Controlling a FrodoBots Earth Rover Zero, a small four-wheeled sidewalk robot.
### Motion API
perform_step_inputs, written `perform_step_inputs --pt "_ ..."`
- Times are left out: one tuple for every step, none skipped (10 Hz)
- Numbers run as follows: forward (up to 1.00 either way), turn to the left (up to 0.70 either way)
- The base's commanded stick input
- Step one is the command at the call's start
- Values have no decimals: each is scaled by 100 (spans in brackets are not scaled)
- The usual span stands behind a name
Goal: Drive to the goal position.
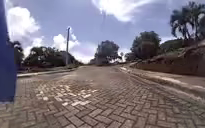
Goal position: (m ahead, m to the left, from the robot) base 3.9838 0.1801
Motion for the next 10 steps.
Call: perform_step_inputs --pt "50 0" --pt "50 0" --pt "50 0" --pt "50 0" --pt "50 0" --pt "50 0" --pt "50 0" --pt "50 0" --pt "50 0" --pt "50 0"
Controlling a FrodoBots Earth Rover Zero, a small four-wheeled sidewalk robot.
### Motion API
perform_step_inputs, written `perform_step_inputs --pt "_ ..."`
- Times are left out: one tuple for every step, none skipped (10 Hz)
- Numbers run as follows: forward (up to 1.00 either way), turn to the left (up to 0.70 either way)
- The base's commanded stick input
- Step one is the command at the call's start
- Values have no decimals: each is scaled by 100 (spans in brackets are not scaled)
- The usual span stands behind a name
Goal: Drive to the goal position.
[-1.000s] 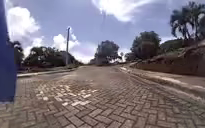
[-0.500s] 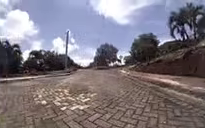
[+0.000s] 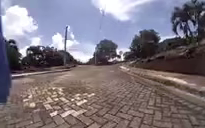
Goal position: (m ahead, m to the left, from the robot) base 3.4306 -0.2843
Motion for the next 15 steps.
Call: perform_step_inputs --pt "50 0" --pt "50 0" --pt "50 0" --pt "50 0" --pt "50 0" --pt "50 0" --pt "50 0" --pt "50 0" --pt "50 0" --pt "50 0" --pt "50 0" --pt "50 0" --pt "50 0" --pt "50 0" --pt "50 0"
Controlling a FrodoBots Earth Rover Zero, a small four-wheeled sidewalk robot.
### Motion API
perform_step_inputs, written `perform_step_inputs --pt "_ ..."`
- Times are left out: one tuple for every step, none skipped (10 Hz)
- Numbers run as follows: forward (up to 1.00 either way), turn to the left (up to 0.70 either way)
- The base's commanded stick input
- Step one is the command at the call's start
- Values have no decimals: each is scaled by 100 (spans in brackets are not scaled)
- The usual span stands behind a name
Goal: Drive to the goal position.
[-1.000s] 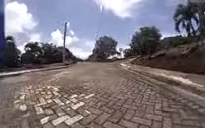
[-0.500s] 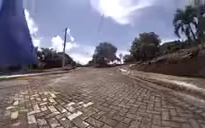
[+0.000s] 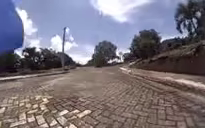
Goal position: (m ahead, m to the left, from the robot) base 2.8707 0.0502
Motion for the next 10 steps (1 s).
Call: perform_step_inputs --pt "50 0" --pt "50 0" --pt "50 0" --pt "50 0" --pt "50 0" --pt "50 0" --pt "50 0" --pt "50 0" --pt "50 0" --pt "50 0"
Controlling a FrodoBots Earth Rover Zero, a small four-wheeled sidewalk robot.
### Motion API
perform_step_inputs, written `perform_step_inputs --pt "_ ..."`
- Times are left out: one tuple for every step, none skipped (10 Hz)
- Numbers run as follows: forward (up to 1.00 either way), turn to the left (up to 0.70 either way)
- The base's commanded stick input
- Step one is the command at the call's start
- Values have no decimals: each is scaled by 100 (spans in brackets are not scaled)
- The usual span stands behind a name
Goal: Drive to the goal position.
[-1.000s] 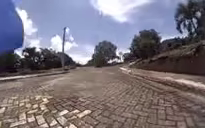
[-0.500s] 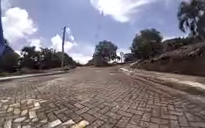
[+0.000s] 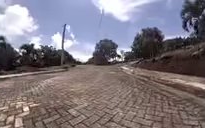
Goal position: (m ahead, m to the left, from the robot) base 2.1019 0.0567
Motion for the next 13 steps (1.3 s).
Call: perform_step_inputs --pt "50 0" --pt "50 0" --pt "50 0" --pt "50 0" --pt "50 0" --pt "50 0" --pt "50 0" --pt "50 0" --pt "50 0" --pt "50 0" --pt "50 0" --pt "50 0" --pt "50 0"
